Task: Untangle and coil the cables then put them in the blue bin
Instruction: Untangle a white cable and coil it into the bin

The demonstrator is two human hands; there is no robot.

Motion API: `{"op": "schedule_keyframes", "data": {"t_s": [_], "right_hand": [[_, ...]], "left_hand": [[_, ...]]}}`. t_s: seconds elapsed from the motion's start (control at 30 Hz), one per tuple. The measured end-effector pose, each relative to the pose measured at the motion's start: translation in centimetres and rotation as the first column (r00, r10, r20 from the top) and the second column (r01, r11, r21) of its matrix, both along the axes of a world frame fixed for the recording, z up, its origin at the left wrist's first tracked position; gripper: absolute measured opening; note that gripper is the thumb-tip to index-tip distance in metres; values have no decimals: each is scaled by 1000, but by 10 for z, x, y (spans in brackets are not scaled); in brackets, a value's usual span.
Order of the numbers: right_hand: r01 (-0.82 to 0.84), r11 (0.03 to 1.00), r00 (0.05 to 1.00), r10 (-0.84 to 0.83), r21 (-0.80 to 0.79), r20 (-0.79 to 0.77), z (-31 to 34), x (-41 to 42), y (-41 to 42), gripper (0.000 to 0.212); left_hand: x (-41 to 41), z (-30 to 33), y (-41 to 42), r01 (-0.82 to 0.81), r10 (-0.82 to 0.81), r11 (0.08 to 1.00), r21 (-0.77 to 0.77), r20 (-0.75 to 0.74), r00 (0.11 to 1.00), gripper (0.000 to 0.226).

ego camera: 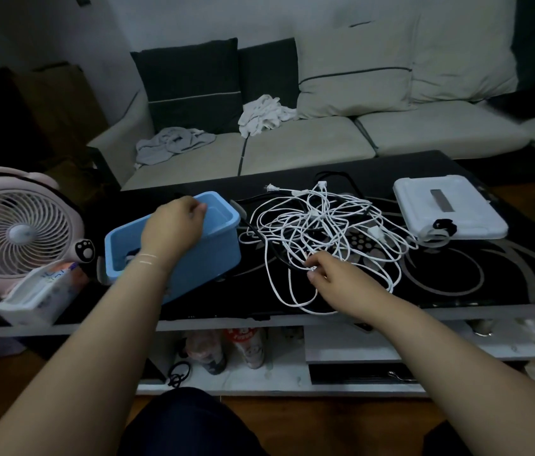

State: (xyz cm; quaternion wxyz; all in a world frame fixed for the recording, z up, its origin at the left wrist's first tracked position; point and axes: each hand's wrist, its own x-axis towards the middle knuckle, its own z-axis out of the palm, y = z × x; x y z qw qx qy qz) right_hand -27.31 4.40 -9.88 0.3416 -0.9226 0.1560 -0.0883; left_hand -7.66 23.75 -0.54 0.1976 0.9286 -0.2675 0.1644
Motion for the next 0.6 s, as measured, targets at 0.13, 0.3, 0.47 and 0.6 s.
{"op": "schedule_keyframes", "data": {"t_s": [0.13,0.3,0.47,0.6], "right_hand": [[127,991,992,-127,-33,-6,0,3,-12,32],[174,983,984,-176,-64,-25,-1,3,-25,32],[151,983,987,-156,-108,-38,-5,1,-26,35],[122,983,990,-130,-137,-55,-5,2,-24,39]], "left_hand": [[-41,-8,-36,192,-200,975,-110,-68,977,24],[-66,-51,-60,216,-188,976,38,-368,911,52],[-64,-88,-68,49,-55,998,-27,-568,821,56],[-58,-90,-76,30,-207,961,-276,-638,742,15]]}}
